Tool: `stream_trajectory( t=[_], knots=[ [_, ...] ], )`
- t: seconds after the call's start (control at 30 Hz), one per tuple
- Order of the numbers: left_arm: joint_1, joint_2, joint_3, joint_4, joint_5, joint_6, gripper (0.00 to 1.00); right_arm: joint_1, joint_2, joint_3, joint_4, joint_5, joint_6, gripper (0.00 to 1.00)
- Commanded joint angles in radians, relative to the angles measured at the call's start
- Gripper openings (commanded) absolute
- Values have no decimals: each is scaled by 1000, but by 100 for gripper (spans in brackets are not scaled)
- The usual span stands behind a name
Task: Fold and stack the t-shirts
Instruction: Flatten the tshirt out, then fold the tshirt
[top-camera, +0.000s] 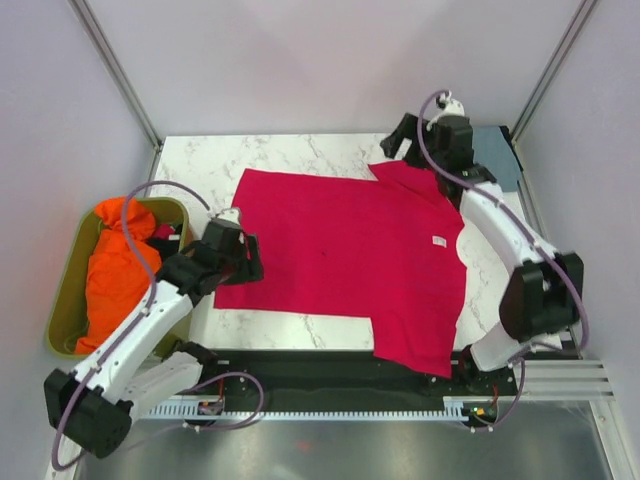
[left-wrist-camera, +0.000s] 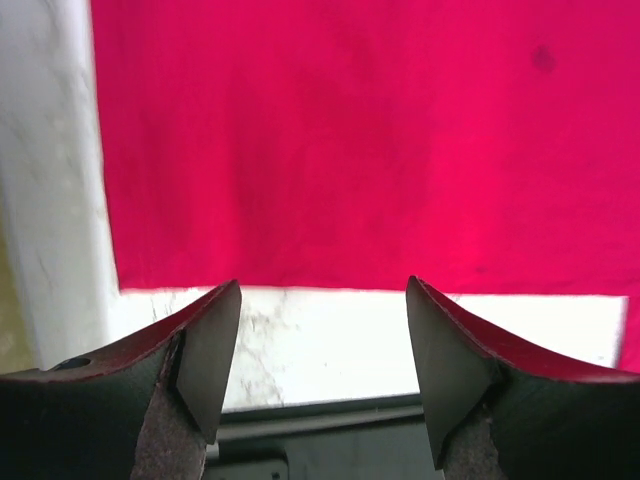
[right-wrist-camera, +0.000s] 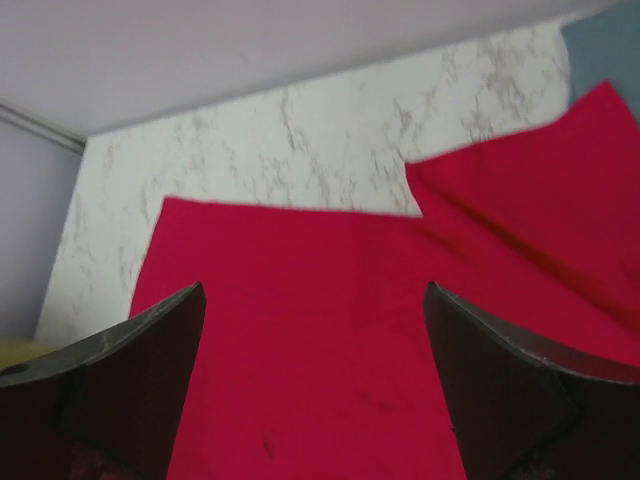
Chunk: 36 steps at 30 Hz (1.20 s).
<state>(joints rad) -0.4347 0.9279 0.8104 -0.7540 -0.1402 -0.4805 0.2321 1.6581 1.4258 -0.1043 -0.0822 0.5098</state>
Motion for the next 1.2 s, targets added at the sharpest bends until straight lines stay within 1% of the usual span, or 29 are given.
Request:
stream_trajectory(
  t=[0.0, 0.03, 0.07, 0.1, 0.17, 0.2, 0.27, 0.3, 0.33, 0.4, 0.47, 0.5, 0.57, 0.6, 0.67, 0.7, 0.77, 0.8, 0.83, 0.93, 0.97, 1.1, 1.17],
  knots=[
    [-125, 147, 35, -145, -199, -223, 75, 7, -99, -286, -35, -1, -14, 98],
    [-136, 167, 21, -139, -173, -260, 76, 9, -133, -341, -31, -4, -4, 98],
    [-141, 173, 0, -122, -155, -327, 76, 10, -168, -391, -23, -10, 2, 98],
    [-139, 167, -55, -70, -145, -358, 77, 9, -232, -484, 1, -20, 7, 98],
    [-131, 146, -137, -27, -157, -410, 78, 9, -311, -566, 38, -77, 16, 98],
    [-101, 126, -155, -15, -167, -415, 78, 12, -326, -620, 47, -89, 16, 98],
    [-40, 105, -201, 5, -179, -406, 78, 19, -349, -645, 48, -135, 0, 98],
    [37, 83, -215, 24, -150, -393, 78, 24, -353, -657, 46, -143, -7, 98],
    [65, 71, -226, 50, -115, -389, 78, 29, -353, -659, 35, -146, -11, 98],
    [124, 51, -254, 48, -131, -417, 78, 33, -357, -662, 29, -165, -27, 98],
    [158, 23, -284, 50, -159, -453, 79, 35, -353, -659, 25, -172, -28, 98],
    [203, 19, -293, 50, -157, -461, 78, 39, -350, -656, 25, -177, -30, 98],
    [241, -12, -297, 44, -170, -478, 77, 45, -345, -657, 25, -182, -27, 98],
    [281, -26, -303, 44, -174, -486, 77, 49, -342, -657, 26, -183, -28, 98],
    [323, -53, -324, 42, -171, -513, 74, 55, -336, -659, 28, -192, -28, 98],
    [350, -60, -338, 41, -161, -533, 71, 58, -328, -662, 28, -192, -27, 98],
    [355, -70, -397, 57, -154, -598, 70, 56, -316, -663, 29, -195, -31, 98],
    [359, -66, -418, 99, -142, -606, 71, 58, -314, -665, 31, -197, -31, 98],
    [360, -58, -430, 125, -113, -600, 71, 56, -314, -665, 31, -195, -34, 98],
    [360, 11, -409, 131, -99, -572, 71, 58, -311, -671, 32, -192, -36, 98],
    [353, 26, -386, 134, -96, -535, 70, 58, -305, -670, 32, -191, -36, 98],
    [239, 106, -326, 95, -143, -509, 69, 58, -294, -666, 29, -188, -34, 98],
    [211, 109, -332, 73, -145, -526, 69, 58, -288, -659, 29, -185, -33, 98]
  ],
)
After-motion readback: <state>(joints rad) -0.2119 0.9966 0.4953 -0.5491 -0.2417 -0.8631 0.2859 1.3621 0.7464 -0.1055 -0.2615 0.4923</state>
